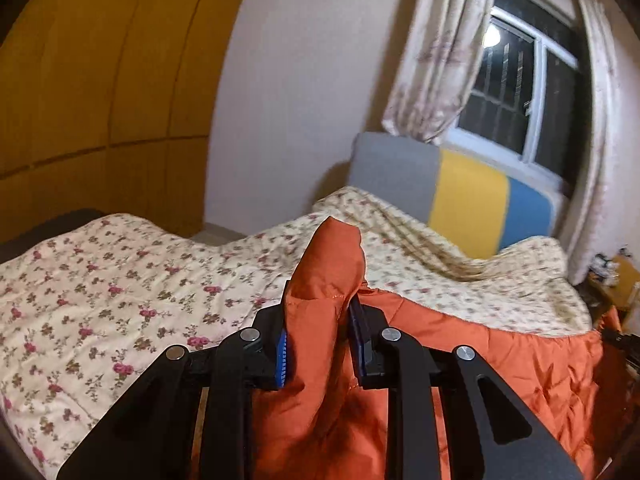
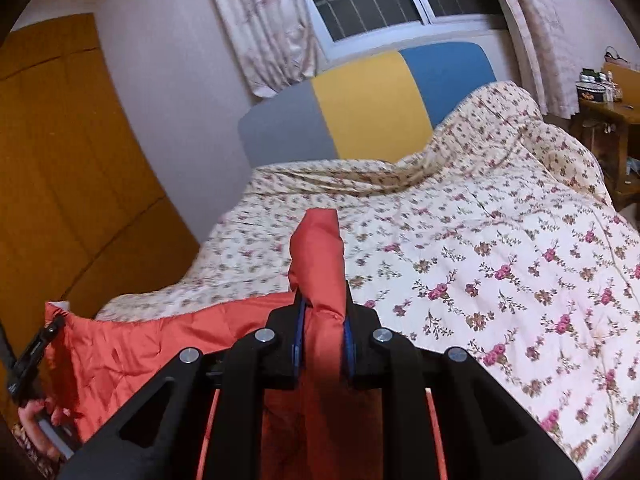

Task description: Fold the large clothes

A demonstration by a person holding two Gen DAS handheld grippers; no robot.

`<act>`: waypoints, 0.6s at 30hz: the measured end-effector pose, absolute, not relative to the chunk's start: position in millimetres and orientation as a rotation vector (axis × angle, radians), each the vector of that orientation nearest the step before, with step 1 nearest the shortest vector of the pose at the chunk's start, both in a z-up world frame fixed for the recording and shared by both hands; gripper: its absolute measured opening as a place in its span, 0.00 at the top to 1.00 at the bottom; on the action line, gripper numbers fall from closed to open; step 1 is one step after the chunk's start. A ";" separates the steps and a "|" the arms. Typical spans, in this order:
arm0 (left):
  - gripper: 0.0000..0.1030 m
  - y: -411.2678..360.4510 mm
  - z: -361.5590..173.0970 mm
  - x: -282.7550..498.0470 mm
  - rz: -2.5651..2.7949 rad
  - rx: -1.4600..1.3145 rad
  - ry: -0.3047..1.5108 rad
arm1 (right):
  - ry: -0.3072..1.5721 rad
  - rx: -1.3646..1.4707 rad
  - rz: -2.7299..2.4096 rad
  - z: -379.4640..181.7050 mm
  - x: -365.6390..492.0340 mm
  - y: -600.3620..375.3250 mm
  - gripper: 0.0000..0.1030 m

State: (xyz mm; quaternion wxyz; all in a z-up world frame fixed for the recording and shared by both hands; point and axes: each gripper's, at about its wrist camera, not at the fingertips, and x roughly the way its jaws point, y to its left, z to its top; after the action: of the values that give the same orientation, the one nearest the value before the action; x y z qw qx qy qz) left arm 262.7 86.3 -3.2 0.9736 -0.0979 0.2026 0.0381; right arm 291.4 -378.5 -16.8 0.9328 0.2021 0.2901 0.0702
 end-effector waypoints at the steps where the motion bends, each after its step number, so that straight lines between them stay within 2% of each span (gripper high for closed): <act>1: 0.77 85.1 -7.6 267.3 0.090 -0.195 0.415 | 0.604 0.410 0.134 -24.4 298.5 -377.6 0.86; 7: 0.77 79.3 -55.2 298.6 0.178 -0.138 0.476 | 0.670 0.328 0.081 -76.8 328.8 -366.8 0.86; 13: 0.77 78.8 -83.4 315.0 0.210 -0.132 0.521 | 0.714 0.342 0.064 -113.4 344.2 -364.2 0.85; 18: 0.77 82.9 -110.9 335.4 0.207 -0.168 0.628 | 0.780 0.393 0.058 -140.2 360.3 -367.2 0.81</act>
State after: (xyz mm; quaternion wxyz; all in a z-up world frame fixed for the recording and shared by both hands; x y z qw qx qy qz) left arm 335.4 82.9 -110.9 0.9424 -0.0824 0.3078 0.1015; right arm 360.3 -367.2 -140.2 0.9057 0.1901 0.3778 0.0280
